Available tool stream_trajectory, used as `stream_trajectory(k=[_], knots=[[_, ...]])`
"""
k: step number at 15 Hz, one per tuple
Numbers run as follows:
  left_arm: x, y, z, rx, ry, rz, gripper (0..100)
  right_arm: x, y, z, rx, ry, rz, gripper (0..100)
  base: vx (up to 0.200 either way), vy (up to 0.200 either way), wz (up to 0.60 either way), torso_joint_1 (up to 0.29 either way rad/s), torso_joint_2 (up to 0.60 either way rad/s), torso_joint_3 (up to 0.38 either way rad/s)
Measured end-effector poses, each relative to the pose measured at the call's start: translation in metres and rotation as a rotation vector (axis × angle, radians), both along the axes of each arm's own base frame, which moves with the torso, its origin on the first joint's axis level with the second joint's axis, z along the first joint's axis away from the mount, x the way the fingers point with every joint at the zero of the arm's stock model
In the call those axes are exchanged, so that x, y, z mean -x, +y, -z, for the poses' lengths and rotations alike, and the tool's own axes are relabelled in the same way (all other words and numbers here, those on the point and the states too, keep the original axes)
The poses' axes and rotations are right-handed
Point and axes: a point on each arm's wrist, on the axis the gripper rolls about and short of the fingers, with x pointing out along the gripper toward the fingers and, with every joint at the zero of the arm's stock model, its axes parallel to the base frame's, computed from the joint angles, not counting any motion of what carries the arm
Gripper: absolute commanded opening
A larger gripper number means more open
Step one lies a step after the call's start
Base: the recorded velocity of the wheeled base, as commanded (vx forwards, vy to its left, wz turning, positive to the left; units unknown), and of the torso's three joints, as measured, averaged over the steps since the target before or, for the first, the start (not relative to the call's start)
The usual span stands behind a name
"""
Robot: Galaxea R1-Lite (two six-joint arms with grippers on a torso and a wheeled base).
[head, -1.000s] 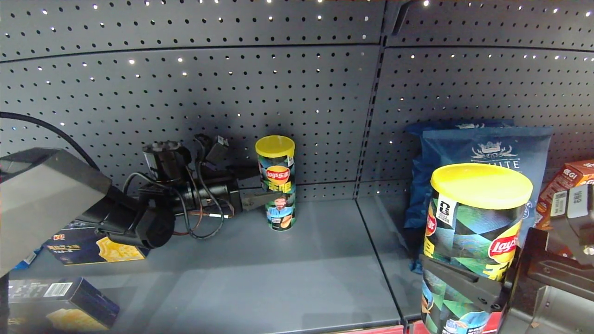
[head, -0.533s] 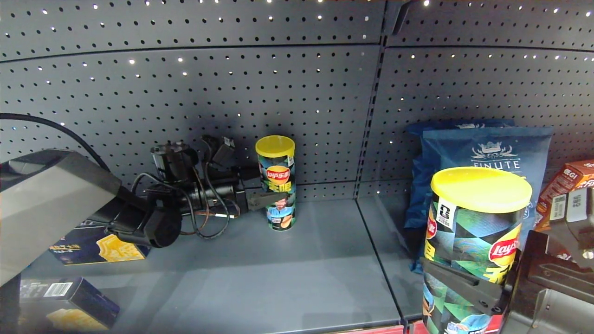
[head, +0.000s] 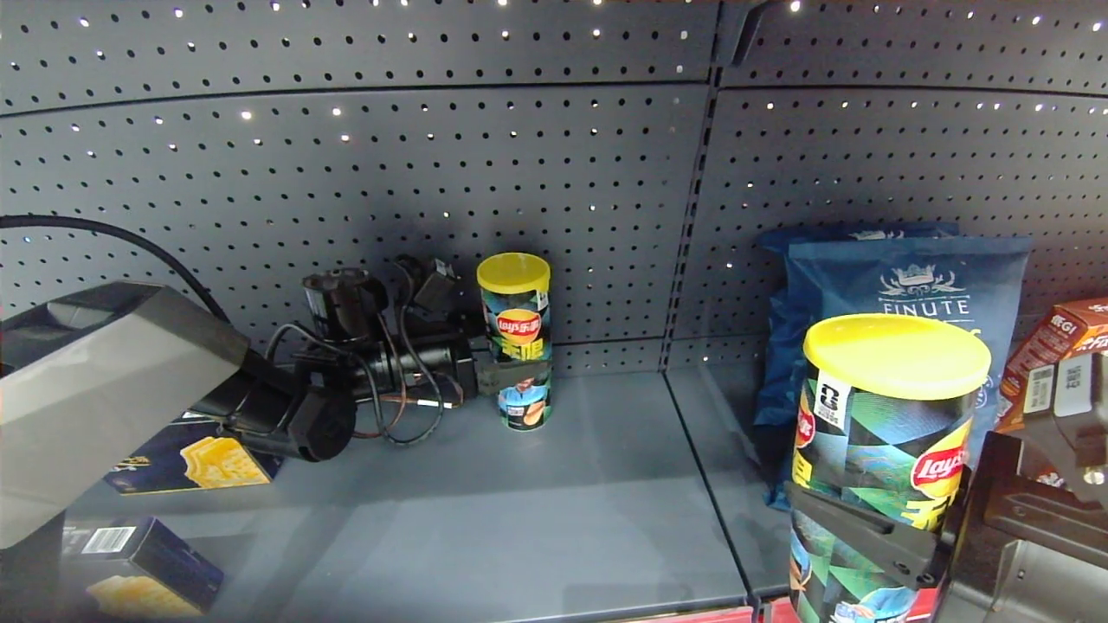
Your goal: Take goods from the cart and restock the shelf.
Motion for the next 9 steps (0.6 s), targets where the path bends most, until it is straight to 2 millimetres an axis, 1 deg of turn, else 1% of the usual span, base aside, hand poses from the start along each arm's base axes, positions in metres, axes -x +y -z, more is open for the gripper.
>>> stream_trajectory(k=[6, 7, 9], knots=[[0.002, -0.008, 0.003, -0.004, 0.009, -0.006, 0, 0.002, -0.002, 0.003, 0.002, 0.007, 0.003, 0, 0.0, 0.0, 0.0, 0.0, 0.0, 0.0], [0.005, -0.009, 0.003, -0.005, 0.012, -0.006, 0, 0.002, -0.003, 0.004, -0.003, 0.015, 0.004, 0, 0.0, 0.0, 0.0, 0.0, 0.0, 0.0], [0.018, -0.012, 0.002, -0.011, 0.03, -0.006, 0, 0.004, -0.005, 0.005, -0.005, 0.019, 0.008, 0, 0.0, 0.0, 0.0, 0.0, 0.0, 0.0]])
